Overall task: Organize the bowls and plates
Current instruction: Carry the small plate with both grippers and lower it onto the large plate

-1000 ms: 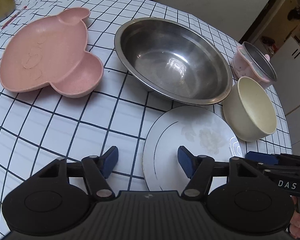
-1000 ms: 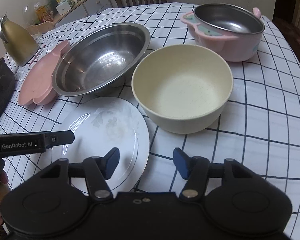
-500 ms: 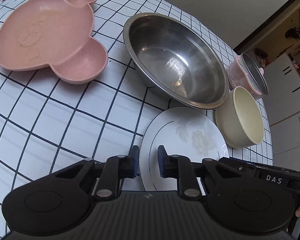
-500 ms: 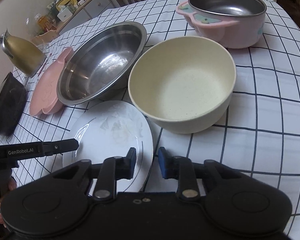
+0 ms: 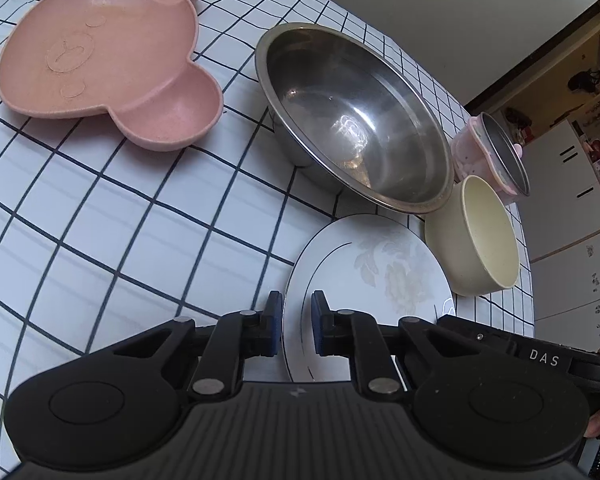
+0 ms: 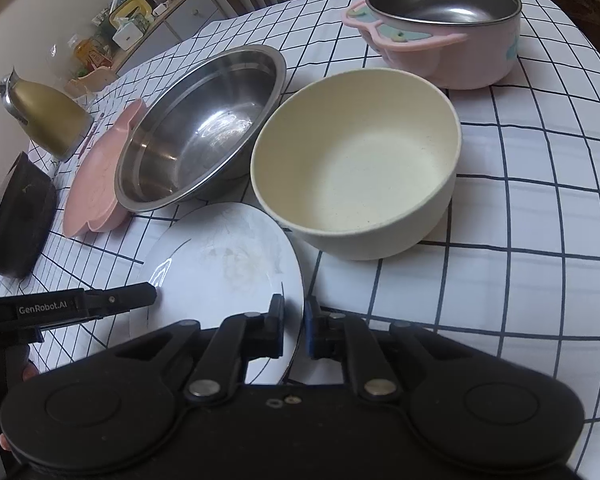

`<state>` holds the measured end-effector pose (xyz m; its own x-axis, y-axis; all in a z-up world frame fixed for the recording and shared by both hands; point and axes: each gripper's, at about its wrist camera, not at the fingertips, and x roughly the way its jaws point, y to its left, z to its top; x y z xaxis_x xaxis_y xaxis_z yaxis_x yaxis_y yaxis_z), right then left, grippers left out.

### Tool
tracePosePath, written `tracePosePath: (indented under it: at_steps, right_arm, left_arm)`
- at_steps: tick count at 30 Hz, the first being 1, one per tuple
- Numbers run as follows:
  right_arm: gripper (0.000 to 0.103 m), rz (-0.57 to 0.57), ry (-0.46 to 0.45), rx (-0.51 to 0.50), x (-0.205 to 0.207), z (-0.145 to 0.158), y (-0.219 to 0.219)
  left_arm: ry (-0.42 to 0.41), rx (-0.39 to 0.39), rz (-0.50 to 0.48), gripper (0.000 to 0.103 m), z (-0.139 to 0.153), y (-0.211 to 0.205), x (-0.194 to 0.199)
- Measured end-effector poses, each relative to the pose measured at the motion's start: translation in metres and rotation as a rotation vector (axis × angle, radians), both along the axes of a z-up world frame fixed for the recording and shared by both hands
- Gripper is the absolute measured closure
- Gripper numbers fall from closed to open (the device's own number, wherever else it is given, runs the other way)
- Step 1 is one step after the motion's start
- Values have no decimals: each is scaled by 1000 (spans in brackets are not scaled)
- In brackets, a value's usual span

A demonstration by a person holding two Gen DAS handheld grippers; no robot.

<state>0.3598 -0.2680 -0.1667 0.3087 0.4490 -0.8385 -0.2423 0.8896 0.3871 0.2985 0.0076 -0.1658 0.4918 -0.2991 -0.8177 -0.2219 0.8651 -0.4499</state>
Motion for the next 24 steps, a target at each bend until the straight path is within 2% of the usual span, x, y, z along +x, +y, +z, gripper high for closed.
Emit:
tracePosePath:
  at_steps: [9,24]
  right_arm:
    - [93,-24,-1,10,-12,10,-12]
    - [93,-82,-15,63,-48,44,-40]
  left_arm:
    - [-12,-13,-14,88,10,-10,-12]
    - [-85,-38,-58,88,51,-30,-48]
